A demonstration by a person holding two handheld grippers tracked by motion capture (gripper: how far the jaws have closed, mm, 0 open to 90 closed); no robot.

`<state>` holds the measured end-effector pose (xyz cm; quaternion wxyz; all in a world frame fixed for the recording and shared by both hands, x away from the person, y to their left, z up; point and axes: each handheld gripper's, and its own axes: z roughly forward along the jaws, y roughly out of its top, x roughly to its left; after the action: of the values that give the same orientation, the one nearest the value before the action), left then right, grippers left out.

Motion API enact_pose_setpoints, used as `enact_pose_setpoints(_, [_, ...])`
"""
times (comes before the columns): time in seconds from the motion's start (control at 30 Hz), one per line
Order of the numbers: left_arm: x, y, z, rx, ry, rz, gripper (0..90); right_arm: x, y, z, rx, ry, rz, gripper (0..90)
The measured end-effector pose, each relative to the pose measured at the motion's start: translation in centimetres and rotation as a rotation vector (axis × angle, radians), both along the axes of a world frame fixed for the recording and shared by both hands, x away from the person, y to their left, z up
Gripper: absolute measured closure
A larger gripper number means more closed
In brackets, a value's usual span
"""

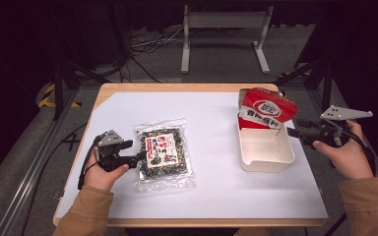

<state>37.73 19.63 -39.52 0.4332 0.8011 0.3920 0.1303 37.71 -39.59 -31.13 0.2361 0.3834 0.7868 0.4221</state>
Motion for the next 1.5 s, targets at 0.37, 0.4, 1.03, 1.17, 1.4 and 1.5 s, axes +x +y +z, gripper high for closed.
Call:
enact_pose_setpoints(0.37, [0.2, 0.0, 0.4, 0.063, -0.004, -0.012, 19.1, -2.7, 3.6, 0.4, 0.017, -0.044, 0.123, 39.4])
enact_pose_setpoints(0.4, [0.2, 0.1, 0.4, 0.06, -0.001, -0.002, 17.3, -2.8, 3.9, 0.3, 0.021, -0.047, 0.134, 38.9])
enact_pose_setpoints(1.03, [1.1, 1.8, 0.2, 0.063, 0.012, -0.019, 10.0, -3.7, 9.9, -2.0, 0.083, -0.042, 0.268, 26.3])
enact_pose_setpoints(1.17, [1.2, 2.1, 0.0, 0.068, 0.002, 0.031, 12.8, -3.7, 10.3, -2.5, 0.082, -0.037, 0.261, 20.9])
enact_pose_setpoints(1.4, [2.0, 2.5, -1.4, 0.022, 0.033, 0.063, 18.6, -3.8, 10.9, -3.3, 0.037, -0.065, 0.252, 19.2])
enact_pose_setpoints(1.5, [2.3, 2.5, -1.8, 0.009, 0.056, 0.066, 23.2, -3.8, 11.2, -3.6, 0.042, -0.067, 0.257, 19.0])
